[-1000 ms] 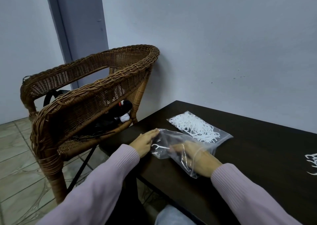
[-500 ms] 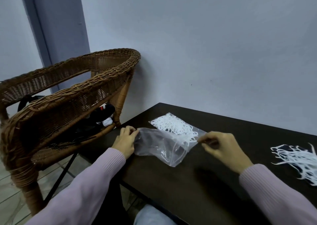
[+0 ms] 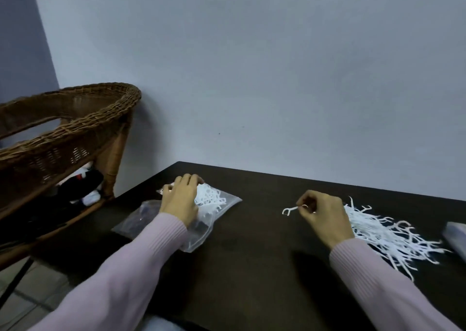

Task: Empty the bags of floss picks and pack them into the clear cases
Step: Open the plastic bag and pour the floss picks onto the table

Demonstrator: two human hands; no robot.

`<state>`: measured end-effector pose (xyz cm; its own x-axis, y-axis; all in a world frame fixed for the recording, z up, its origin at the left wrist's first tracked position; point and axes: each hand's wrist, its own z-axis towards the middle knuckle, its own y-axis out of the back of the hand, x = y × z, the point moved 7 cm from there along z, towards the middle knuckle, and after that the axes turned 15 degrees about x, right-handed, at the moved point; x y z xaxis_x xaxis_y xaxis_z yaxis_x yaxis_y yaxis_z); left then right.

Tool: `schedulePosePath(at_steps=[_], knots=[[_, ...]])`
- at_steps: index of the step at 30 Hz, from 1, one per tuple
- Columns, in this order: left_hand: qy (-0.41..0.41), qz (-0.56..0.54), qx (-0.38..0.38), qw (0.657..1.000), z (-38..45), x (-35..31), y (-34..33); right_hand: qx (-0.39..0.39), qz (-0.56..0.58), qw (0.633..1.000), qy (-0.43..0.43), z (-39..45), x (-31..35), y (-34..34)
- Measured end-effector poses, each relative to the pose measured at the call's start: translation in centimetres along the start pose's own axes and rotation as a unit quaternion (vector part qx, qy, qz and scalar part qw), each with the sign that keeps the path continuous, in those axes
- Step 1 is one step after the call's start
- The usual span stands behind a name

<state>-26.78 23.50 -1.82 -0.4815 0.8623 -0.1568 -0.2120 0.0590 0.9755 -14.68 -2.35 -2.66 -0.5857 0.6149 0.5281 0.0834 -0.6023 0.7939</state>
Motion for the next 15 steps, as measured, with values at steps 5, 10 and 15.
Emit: schedulePosePath(at_steps=[5, 10, 15], knots=[[-0.092, -0.049, 0.022, 0.994, 0.5, -7.9, -1.0, -0.038, -0.083, 0.995, -0.049, -1.7, -2.2, 3.1], [-0.171, -0.083, 0.069, 0.979, 0.4, -15.0, -3.8, -0.056, -0.152, 0.981, -0.102, -3.3, -5.5, 5.8], [-0.261, -0.145, 0.162, 0.941, -0.9, -21.5, -7.0, 0.008, -0.187, 0.971, -0.148, -4.2, -9.1, 6.3]])
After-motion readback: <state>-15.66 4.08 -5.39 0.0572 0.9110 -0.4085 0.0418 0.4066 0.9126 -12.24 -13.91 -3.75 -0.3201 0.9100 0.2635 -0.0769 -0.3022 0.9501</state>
